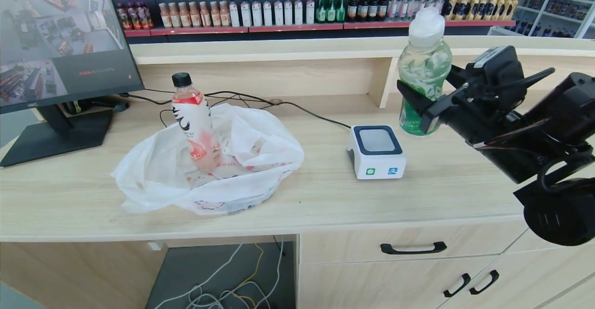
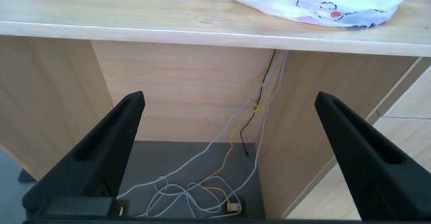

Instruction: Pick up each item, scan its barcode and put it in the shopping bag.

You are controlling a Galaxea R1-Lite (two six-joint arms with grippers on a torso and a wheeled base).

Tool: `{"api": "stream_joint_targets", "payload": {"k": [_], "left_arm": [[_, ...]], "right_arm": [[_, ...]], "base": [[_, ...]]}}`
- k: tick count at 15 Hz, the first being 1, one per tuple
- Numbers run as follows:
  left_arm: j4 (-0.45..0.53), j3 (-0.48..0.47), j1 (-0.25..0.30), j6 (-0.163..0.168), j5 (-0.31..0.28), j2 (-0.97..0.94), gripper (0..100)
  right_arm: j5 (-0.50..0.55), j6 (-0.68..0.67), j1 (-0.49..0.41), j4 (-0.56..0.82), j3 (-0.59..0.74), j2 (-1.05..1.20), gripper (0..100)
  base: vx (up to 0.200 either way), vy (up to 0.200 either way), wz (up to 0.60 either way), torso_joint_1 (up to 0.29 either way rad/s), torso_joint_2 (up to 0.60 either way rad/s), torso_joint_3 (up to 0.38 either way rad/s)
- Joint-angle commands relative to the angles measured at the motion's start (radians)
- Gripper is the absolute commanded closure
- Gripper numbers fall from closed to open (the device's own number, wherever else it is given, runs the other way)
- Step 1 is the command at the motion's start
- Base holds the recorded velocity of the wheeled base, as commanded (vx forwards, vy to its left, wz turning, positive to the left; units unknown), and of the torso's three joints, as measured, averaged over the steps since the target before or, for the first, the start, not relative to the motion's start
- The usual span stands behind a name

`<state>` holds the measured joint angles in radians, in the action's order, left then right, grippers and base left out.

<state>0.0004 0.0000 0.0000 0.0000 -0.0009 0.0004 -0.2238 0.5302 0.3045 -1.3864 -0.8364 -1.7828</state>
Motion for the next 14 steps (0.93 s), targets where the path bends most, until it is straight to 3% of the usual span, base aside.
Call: {"api": "stream_joint_targets", "payload": {"k": [1,5,9,14], "left_arm": [[0.0,0.0,0.0,0.0,-0.001,0.0,0],[0.0,0.0,0.0,0.0,-0.001,0.0,0],[0.0,0.0,0.0,0.0,-0.001,0.0,0],[0.0,0.0,0.0,0.0,0.001,0.0,0]], "right_arm": [[-0.063,0.051,-0.038,-0.016,-0.044,-0.086,100],[-0.264,0.175,-0.033,-0.011,-0.119,-0.122,100],[-0.428,0.323,-0.042,-0.003,-0.092,-0.132,100],[-0.503,0.49,-0.038,-0.033,-0.017,-0.126,100]], "base": [[0.0,0.0,0.0,0.0,0.0,0.0],[0.0,0.0,0.0,0.0,0.0,0.0],[0.0,0.0,0.0,0.0,0.0,0.0],[0.0,0.0,0.0,0.0,0.0,0.0]]}}
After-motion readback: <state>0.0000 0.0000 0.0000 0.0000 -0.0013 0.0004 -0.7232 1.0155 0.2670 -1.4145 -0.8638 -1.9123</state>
